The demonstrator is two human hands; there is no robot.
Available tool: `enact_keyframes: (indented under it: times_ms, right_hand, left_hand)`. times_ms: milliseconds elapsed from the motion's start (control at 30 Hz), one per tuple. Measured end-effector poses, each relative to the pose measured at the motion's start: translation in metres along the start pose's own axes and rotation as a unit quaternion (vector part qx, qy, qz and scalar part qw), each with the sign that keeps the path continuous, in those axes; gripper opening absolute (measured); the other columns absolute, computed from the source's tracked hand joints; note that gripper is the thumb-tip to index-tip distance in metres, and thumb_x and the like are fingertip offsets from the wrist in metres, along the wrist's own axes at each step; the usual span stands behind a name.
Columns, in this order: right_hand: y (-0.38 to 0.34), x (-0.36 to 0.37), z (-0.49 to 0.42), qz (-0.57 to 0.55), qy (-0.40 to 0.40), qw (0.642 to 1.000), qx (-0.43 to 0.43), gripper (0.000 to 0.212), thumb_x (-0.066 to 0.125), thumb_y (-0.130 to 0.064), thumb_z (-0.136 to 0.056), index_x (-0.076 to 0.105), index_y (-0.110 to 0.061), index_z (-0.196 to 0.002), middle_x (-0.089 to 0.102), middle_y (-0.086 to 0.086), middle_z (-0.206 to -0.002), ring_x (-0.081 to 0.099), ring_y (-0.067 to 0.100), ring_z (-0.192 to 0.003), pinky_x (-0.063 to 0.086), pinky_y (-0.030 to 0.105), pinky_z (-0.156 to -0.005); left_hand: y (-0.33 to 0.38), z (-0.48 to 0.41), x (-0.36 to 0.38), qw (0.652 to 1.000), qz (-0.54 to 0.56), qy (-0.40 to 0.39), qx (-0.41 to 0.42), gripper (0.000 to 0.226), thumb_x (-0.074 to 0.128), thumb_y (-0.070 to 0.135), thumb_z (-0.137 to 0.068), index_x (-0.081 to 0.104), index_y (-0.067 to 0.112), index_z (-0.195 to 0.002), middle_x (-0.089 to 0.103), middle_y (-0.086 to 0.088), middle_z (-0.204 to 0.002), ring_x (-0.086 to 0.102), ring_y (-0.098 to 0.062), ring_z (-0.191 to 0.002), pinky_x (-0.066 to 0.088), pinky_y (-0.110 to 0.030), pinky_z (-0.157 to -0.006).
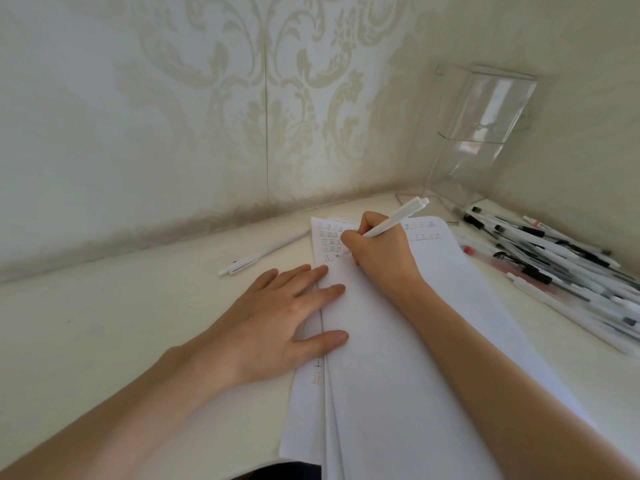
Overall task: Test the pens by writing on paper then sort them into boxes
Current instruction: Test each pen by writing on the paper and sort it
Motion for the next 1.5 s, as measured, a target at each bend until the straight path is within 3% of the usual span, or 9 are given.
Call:
enact_keyframes:
  times_ms: [467,700,867,1000,1067,1167,1267,1400,1500]
  right_hand:
    - [-0.001,0.000,0.001,-0.011,-0.003,1.000,-0.002,0.025,0.057,-0.012,-0.077,0.036,-0.014,-0.065,0.045,0.007,-0.058,0.036,0.005,-0.041,0.028,0.015,-0.040]
    - [-0.001,0.000,0.002,-0.016,-0.017,1.000,0.007,0.028,0.059,-0.013,-0.076,0.035,-0.016,-0.061,0.046,0.004,-0.052,0.035,0.005,-0.042,0.030,0.023,-0.047]
    - [0.000,0.000,-0.002,0.001,0.012,1.000,-0.004,0.037,0.057,-0.010,-0.078,0.027,-0.018,-0.060,0.028,-0.008,-0.052,0.027,0.006,-0.042,0.022,0.015,-0.040]
    - [0.002,-0.003,0.000,-0.036,0.014,0.999,-0.006,0.035,0.062,-0.024,-0.085,0.036,-0.016,-0.064,0.042,-0.006,-0.047,0.036,0.003,-0.041,0.030,0.016,-0.044]
    - [0.002,-0.007,0.003,-0.056,0.005,0.998,-0.018,0.034,0.066,-0.037,-0.085,0.044,-0.015,-0.073,0.051,-0.003,-0.047,0.044,0.002,-0.043,0.034,0.012,-0.046]
    - [0.002,-0.007,0.006,-0.029,-0.032,0.996,-0.078,0.013,0.068,-0.021,-0.085,0.057,-0.019,-0.092,0.060,-0.004,-0.069,0.053,0.002,-0.062,0.039,0.009,-0.056]
    - [-0.001,-0.002,0.010,-0.019,-0.085,0.990,-0.113,0.041,0.055,0.004,-0.085,0.060,-0.023,-0.115,0.061,-0.008,-0.095,0.056,0.000,-0.087,0.043,0.010,-0.075]
    - [-0.007,0.001,0.015,-0.071,-0.122,0.981,-0.130,0.045,0.053,0.009,-0.085,0.061,-0.025,-0.113,0.061,-0.010,-0.091,0.056,-0.005,-0.084,0.044,0.012,-0.076]
    - [-0.008,0.004,0.019,-0.074,-0.139,0.976,-0.148,0.049,0.051,0.009,-0.085,0.060,-0.031,-0.111,0.063,-0.013,-0.095,0.056,-0.006,-0.086,0.042,0.011,-0.077]
  left_hand:
    - [-0.003,-0.001,0.002,1.000,-0.002,0.006,0.005,0.075,0.011,0.075,-0.073,0.011,0.047,-0.142,-0.001,0.017,-0.154,-0.006,-0.002,-0.139,-0.001,-0.027,-0.115]
    - [-0.005,-0.001,0.003,1.000,-0.004,0.008,0.011,0.079,0.005,0.080,-0.070,0.010,0.048,-0.142,-0.001,0.017,-0.154,-0.006,0.000,-0.138,-0.002,-0.027,-0.114]
    - [-0.004,-0.001,0.003,1.000,0.001,0.011,0.012,0.075,0.012,0.076,-0.073,0.012,0.047,-0.142,-0.001,0.018,-0.154,-0.006,-0.001,-0.139,-0.004,-0.024,-0.114]
    - [-0.003,-0.002,0.003,1.000,-0.001,0.017,0.016,0.074,0.015,0.075,-0.073,0.014,0.046,-0.142,0.000,0.019,-0.153,-0.005,0.000,-0.138,-0.002,-0.024,-0.114]
    - [-0.004,-0.001,0.002,0.999,0.017,0.034,0.021,0.075,0.021,0.075,-0.074,0.019,0.043,-0.142,0.008,0.024,-0.149,0.001,0.001,-0.137,0.001,-0.017,-0.111]
    - [-0.008,0.001,-0.005,0.983,0.138,0.118,0.003,0.078,0.039,0.079,-0.069,0.028,0.043,-0.137,0.036,0.026,-0.135,0.029,0.002,-0.126,0.015,-0.004,-0.098]
    - [-0.012,0.002,-0.008,0.959,0.240,0.149,-0.004,0.070,0.057,0.074,-0.063,0.028,0.061,-0.126,0.050,0.025,-0.114,0.041,0.009,-0.111,0.024,0.000,-0.090]
    - [-0.015,-0.002,-0.003,0.967,0.179,0.166,0.065,0.064,0.048,0.078,-0.067,0.041,0.052,-0.125,0.060,0.018,-0.105,0.049,0.001,-0.103,0.032,-0.013,-0.091]
    - [-0.019,-0.004,-0.003,0.955,0.188,0.209,0.096,0.046,0.050,0.070,-0.073,0.061,0.040,-0.106,0.063,0.026,-0.092,0.052,0.006,-0.091,0.034,-0.010,-0.084]
Point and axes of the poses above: each hand's wrist, its own z-axis away from the middle knuckle, its own x-axis out of the palm, y = z × x, the point moved 2 cm from there along -z, towards the middle knuckle
